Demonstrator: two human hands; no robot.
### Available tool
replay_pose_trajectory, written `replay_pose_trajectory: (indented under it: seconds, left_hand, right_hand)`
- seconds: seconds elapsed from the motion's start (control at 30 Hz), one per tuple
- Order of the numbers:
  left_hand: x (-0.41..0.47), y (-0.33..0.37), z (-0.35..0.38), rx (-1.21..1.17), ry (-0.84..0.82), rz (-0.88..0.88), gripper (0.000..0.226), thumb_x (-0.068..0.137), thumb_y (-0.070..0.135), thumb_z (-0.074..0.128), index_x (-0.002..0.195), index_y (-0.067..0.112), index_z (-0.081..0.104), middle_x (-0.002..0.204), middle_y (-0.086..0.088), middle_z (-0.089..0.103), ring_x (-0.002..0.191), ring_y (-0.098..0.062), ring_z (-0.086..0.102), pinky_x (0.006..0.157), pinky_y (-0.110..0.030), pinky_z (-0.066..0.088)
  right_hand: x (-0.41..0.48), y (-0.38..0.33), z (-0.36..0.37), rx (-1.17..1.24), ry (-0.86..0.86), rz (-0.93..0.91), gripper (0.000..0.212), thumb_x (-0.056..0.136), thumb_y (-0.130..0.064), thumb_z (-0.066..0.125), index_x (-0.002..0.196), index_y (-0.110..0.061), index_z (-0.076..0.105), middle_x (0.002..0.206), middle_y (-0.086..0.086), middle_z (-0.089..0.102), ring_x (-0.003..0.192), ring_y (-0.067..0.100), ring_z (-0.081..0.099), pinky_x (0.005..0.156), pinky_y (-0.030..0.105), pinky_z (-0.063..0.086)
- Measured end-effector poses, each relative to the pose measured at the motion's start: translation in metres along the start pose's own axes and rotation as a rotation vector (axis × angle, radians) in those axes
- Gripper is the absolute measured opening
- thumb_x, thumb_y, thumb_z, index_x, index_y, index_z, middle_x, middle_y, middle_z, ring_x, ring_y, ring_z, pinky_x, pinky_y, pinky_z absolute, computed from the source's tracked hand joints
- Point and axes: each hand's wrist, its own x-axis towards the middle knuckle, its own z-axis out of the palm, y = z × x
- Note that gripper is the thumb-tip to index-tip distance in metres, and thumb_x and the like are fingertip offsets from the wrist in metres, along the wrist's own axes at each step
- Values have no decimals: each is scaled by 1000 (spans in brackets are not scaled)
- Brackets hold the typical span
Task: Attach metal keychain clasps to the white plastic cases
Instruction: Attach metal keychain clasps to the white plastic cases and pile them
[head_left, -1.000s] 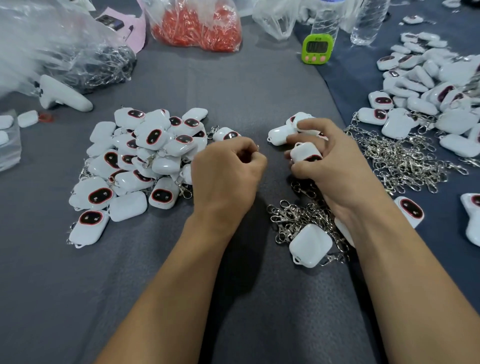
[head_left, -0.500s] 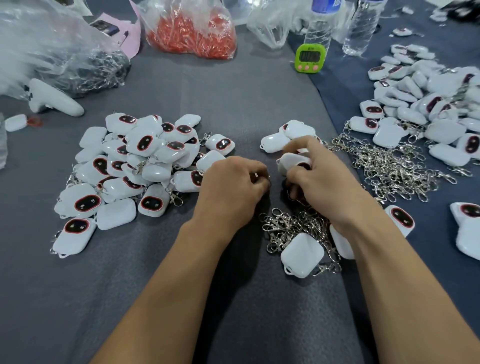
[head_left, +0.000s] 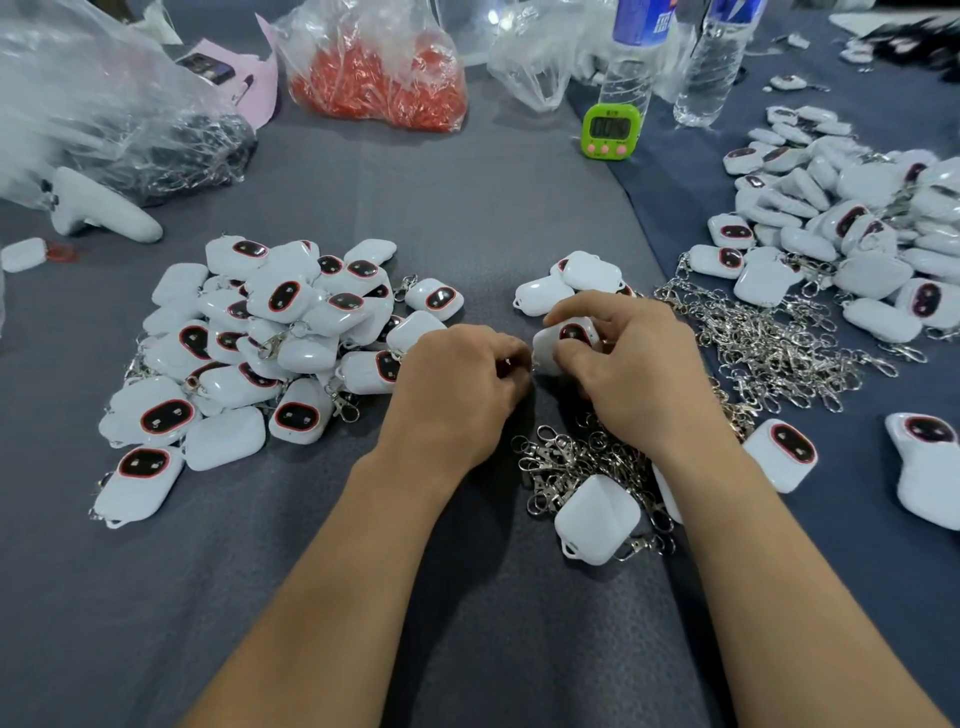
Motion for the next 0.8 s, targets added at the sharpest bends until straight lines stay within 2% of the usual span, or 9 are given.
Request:
replay_pose_trajectory:
  seconds: [0.07,0.13,0.17,0.23,0.3,0.43,0.53,0.7,0.8]
  left_hand:
    - [0,0,0,20,8,16,11,83,21,74,91,25,80,80,-1,73,74,-23,63,70,-40,52]
    - [0,1,0,40,15,30,11,83,22,74,92,25,80,80,-2,74,75,-23,63,71,-40,52]
    - [0,1,0,44,16,29,11,84,23,74,92,25,80,81,-2,74,76,-23,64,72,-40,52]
    - [0,2,-1,32,12,17,11,83,23,75,92,25,80,84,-2,75,78,-24,66,74,-40,53]
    - [0,3,-1,24,5,21,11,83,22,75,93,24,80,85,-2,76,80,-25,66,75,-40,53]
    - [0,2,-1,30,7,32,11,83,21,74,91,25,81,81,-3,74,76,-26,64,71,-42,52]
    - [0,2,0,37,11,25,10,83,23,74,90,26,81,80,-3,74,75,-25,64,70,-41,53]
    - [0,2,2,49,29,22,11,83,23,74,90,26,81,79,-4,74,73,-26,64,69,-42,53]
    - [1,2,2,52,14,15,10,83,24,74,91,26,80,81,-3,74,75,-26,64,70,-42,52]
  right_hand:
    - [-2,-2,0,-38,-11,-7,17,81,-21,77,84,-37,73,62,-25,60,66,-11,55,59,4,36]
    - [-2,-2,1,-29,15,3,18,81,-20,76,84,-37,74,67,-20,63,68,-11,56,59,5,37]
    - [-2,-1,2,-13,48,12,17,82,-19,75,84,-36,74,70,-17,65,69,-6,59,59,8,39]
    - [-1,-1,4,60,108,38,16,83,-18,75,86,-34,73,71,-11,68,68,9,63,67,26,49]
    - [0,-2,5,101,114,44,16,83,-20,75,87,-35,73,69,-10,67,66,17,62,67,31,50]
    - [-1,-2,5,15,53,33,18,84,-19,72,85,-37,73,68,-15,64,64,2,56,58,12,37]
    - [-2,-4,1,-9,27,26,19,84,-17,71,84,-36,74,66,-17,61,63,-4,55,55,7,36]
    - [-7,-9,5,-6,79,-4,15,85,-19,70,88,-34,73,80,-10,71,77,7,58,63,13,41]
    - [-5,-9,6,4,64,26,15,84,-21,73,86,-36,73,77,-14,69,74,10,57,63,9,40]
